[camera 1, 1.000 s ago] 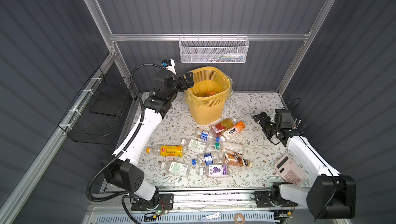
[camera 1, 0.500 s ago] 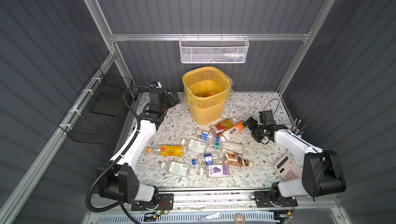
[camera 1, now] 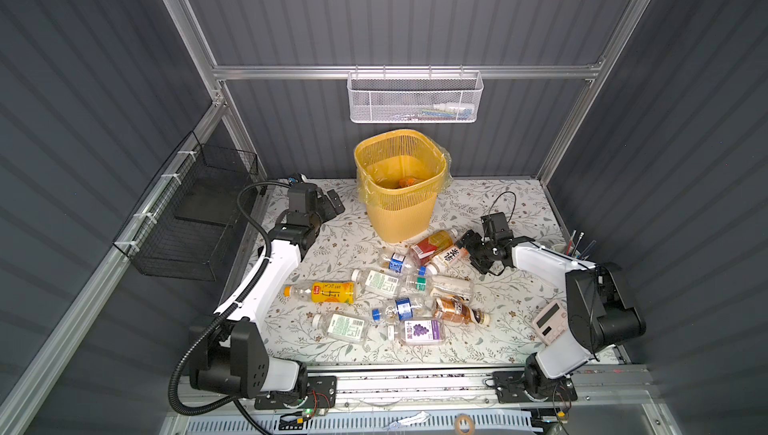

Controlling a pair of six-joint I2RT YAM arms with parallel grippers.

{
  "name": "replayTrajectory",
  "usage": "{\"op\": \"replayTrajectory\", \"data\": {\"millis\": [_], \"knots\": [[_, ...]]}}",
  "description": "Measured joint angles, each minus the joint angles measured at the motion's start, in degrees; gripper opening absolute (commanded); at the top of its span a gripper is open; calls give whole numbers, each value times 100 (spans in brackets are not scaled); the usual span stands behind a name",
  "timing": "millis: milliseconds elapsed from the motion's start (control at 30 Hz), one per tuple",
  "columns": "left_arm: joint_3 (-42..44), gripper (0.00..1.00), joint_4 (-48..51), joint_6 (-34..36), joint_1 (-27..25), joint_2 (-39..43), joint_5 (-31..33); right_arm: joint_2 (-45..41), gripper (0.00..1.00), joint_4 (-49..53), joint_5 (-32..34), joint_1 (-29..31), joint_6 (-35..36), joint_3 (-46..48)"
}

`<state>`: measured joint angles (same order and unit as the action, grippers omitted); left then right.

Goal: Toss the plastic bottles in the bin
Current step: 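Withdraw left gripper while right gripper grasps the orange-label tea bottle, then lift the orange-label tea bottle with the right gripper and drop it into the bin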

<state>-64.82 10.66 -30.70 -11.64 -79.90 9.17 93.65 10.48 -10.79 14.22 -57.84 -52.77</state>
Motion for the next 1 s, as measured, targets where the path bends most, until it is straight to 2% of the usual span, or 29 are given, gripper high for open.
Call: {"op": "replayTrajectory", "data": {"millis": [267, 600, 833, 1000], "knots": [[168, 100, 109, -4, 13, -4, 2, 424, 74, -42, -35, 9, 2, -173], [168, 100, 133, -52, 13, -4, -17, 468, 54, -81, 136, -68, 42, -173], [195, 100, 133, -92, 13, -4, -20, 404, 48, -326, 160, -267, -28, -33], [280, 100, 133, -136, 15, -11, -17, -2, 47, -317, 177, -369, -26, 63]]}}
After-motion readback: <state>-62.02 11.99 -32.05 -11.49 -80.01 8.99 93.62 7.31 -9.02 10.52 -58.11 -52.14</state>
